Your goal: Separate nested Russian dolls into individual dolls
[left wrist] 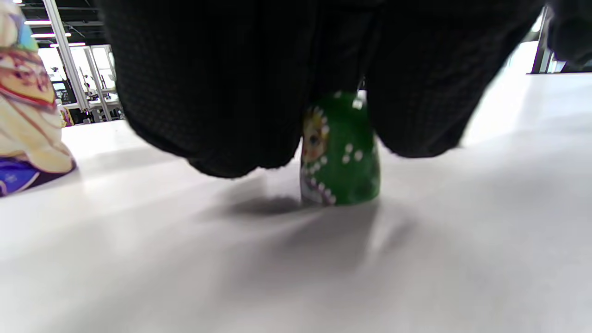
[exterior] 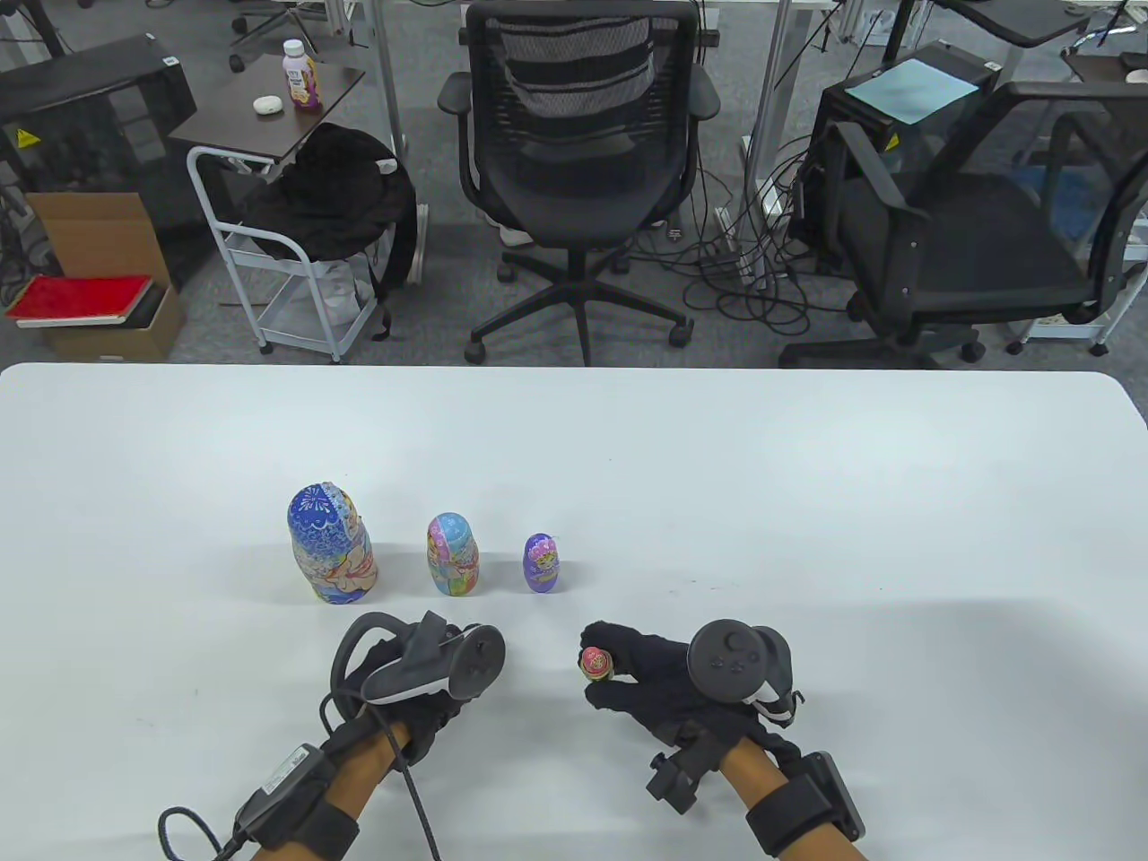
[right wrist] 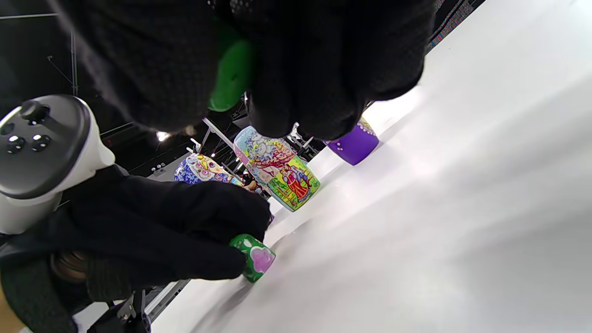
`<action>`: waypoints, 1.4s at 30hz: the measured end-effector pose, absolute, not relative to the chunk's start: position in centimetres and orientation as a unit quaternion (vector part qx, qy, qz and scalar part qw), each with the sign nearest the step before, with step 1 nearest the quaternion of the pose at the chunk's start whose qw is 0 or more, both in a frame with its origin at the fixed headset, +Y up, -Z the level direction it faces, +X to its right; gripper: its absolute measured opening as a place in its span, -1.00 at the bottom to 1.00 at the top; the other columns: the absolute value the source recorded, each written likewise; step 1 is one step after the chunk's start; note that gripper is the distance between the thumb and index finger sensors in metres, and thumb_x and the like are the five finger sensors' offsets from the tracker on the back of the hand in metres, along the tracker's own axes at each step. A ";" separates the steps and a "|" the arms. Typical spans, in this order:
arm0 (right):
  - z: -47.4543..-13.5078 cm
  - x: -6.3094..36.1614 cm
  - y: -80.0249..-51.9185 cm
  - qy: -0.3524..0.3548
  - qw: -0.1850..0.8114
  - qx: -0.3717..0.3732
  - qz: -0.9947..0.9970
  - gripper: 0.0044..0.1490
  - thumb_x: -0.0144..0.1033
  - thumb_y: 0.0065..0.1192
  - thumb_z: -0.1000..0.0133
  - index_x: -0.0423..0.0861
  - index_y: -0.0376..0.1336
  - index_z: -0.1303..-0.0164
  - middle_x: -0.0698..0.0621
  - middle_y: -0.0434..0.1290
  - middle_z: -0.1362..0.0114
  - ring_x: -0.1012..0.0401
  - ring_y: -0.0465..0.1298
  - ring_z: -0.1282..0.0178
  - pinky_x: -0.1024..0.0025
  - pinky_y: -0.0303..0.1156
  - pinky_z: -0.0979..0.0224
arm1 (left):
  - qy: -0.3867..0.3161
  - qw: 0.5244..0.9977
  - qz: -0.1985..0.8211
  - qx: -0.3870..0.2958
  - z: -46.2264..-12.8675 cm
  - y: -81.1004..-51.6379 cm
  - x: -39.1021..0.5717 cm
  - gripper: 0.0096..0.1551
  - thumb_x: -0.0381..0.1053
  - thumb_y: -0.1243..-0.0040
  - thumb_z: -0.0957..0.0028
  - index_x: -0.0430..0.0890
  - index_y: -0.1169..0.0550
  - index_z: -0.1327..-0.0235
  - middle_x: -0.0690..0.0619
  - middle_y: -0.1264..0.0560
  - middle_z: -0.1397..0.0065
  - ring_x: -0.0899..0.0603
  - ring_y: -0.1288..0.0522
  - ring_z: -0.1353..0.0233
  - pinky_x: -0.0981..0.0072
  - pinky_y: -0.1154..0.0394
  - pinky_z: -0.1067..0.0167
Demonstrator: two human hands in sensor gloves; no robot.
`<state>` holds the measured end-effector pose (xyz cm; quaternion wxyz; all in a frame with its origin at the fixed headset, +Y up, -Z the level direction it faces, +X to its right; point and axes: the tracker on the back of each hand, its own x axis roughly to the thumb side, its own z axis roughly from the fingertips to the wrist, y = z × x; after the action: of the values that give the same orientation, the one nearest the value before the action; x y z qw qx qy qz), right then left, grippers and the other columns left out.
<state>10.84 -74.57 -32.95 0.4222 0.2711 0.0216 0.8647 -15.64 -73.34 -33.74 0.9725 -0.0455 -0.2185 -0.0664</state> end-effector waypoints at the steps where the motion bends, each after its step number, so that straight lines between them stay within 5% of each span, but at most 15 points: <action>1: -32.9 10.8 -74.6 0.021 0.422 0.271 0.865 -0.11 -0.10 0.53 0.10 -0.18 0.28 -0.42 -0.16 0.64 -0.28 -0.03 0.63 -0.29 0.07 0.51 -0.39 | -0.224 0.973 -0.050 -0.027 -33.5 -72.6 -15.5 -0.24 0.24 -0.37 0.01 -0.08 -0.50 -0.40 -0.12 -0.62 -0.33 -0.23 -0.71 -0.19 0.14 -0.69 -0.09; 6: -32.9 10.7 -74.6 0.020 0.418 0.271 0.867 -0.10 -0.10 0.53 0.10 -0.19 0.28 -0.42 -0.16 0.64 -0.28 -0.03 0.63 -0.29 0.07 0.51 -0.39 | -0.288 0.952 0.087 0.056 -32.0 -68.4 -13.7 -0.24 0.31 -0.32 0.01 -0.07 -0.52 -0.37 -0.10 -0.65 -0.29 -0.21 -0.72 -0.16 0.17 -0.70 -0.07; 10: -32.7 10.5 -74.5 0.015 0.412 0.275 0.869 -0.10 -0.10 0.52 0.10 -0.20 0.28 -0.42 -0.16 0.64 -0.27 -0.03 0.63 -0.28 0.08 0.51 -0.39 | -0.323 0.930 0.167 0.059 -31.1 -67.0 -10.8 -0.25 0.30 -0.33 0.01 -0.08 -0.53 -0.36 -0.10 -0.66 -0.27 -0.21 -0.72 -0.14 0.16 -0.70 -0.06; 19: -32.6 10.8 -74.4 0.001 0.414 0.273 0.869 -0.11 -0.09 0.53 0.11 -0.22 0.29 -0.39 -0.16 0.65 -0.25 -0.03 0.64 -0.26 0.08 0.53 -0.37 | -0.327 0.932 0.117 0.103 -31.0 -66.9 -7.3 -0.46 0.17 -0.45 0.02 -0.07 -0.65 -0.14 -0.07 -0.73 -0.09 -0.12 -0.79 0.02 0.27 -0.76 0.08; 32: -32.9 11.2 -74.3 -0.003 0.412 0.264 0.872 -0.11 -0.10 0.53 0.11 -0.20 0.29 -0.40 -0.15 0.64 -0.26 -0.02 0.64 -0.27 0.08 0.52 -0.37 | -0.317 0.937 0.106 0.100 -31.3 -63.4 -9.1 -0.50 0.11 -0.45 0.02 -0.04 -0.65 -0.15 -0.05 -0.73 -0.12 -0.12 -0.79 -0.01 0.28 -0.76 0.06; 42: -33.8 14.0 -73.6 -0.044 0.416 0.217 0.882 -0.12 -0.09 0.53 0.10 -0.19 0.29 -0.40 -0.15 0.65 -0.26 -0.02 0.64 -0.27 0.08 0.52 -0.37 | -0.314 0.947 0.016 0.060 -32.2 -68.0 -8.3 -0.49 0.12 -0.47 0.04 -0.03 -0.66 -0.14 -0.04 -0.73 -0.12 -0.12 -0.79 -0.01 0.28 -0.76 0.06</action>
<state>14.02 -73.56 -33.75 0.4161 0.2165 -0.0437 0.8821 -8.27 -68.03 -32.15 0.9472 0.0604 -0.3145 0.0157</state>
